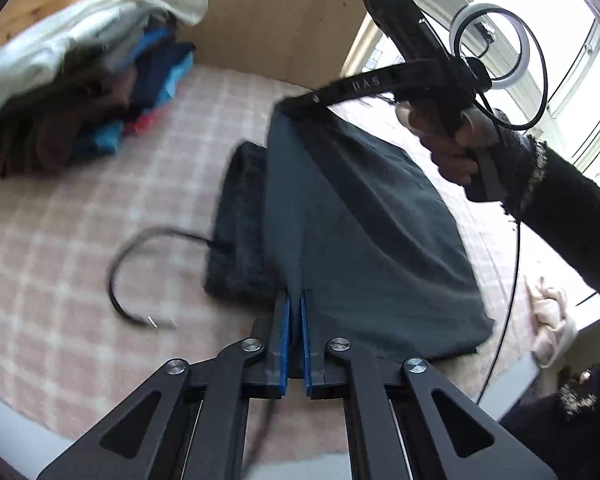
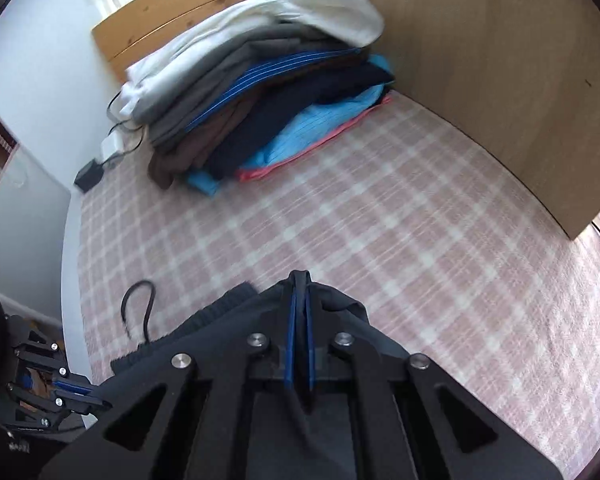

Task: Fold clothes
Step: 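Grasp the sweatpants bundle edge with the left gripper while the right gripper grasps it too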

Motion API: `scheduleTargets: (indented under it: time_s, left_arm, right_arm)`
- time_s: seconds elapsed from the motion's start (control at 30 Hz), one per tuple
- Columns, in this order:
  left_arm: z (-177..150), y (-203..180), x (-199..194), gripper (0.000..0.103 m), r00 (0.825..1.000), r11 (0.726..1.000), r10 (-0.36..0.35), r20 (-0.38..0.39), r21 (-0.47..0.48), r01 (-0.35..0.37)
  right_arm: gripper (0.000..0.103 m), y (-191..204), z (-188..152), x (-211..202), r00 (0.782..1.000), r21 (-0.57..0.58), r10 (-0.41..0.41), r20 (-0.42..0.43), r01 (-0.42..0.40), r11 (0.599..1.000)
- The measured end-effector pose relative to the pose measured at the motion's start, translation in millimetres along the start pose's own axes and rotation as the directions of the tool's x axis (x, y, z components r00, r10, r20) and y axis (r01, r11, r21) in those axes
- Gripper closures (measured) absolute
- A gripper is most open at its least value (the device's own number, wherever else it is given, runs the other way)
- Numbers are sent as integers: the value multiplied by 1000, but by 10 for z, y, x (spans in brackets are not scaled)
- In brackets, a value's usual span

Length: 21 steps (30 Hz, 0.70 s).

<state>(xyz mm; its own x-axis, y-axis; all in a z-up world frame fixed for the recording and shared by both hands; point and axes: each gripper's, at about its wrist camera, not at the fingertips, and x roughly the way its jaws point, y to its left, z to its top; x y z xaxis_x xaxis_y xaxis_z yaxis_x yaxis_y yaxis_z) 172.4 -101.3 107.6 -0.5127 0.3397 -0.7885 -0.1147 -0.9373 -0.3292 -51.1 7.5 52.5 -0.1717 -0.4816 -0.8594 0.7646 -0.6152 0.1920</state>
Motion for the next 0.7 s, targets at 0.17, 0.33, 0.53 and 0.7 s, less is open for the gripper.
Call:
scheduleTargets:
  time_s: [0.17,0.33,0.53,0.7]
  left_arm:
    - [43,125,-59,89,996,997,80,-29,-16,-80]
    - [147,71,-468,87,994,995,102,38,-1,-102]
    - [510,-332,-158,80,999,992,27,45,119,-32]
    - [656,-445,479,80,996,982,74,-46,177,-65]
  right_arm:
    - [87,-99,71,292,989,46,-95,-113,101,994]
    - [69,-336,-156,-610,995,188,-17,98,-1,982]
    - [61,-551,-1001,-1461,961,355,-92,262,-7,935]
    - [61,-586,-1520,-1157,983,457,-2,185,-84,886]
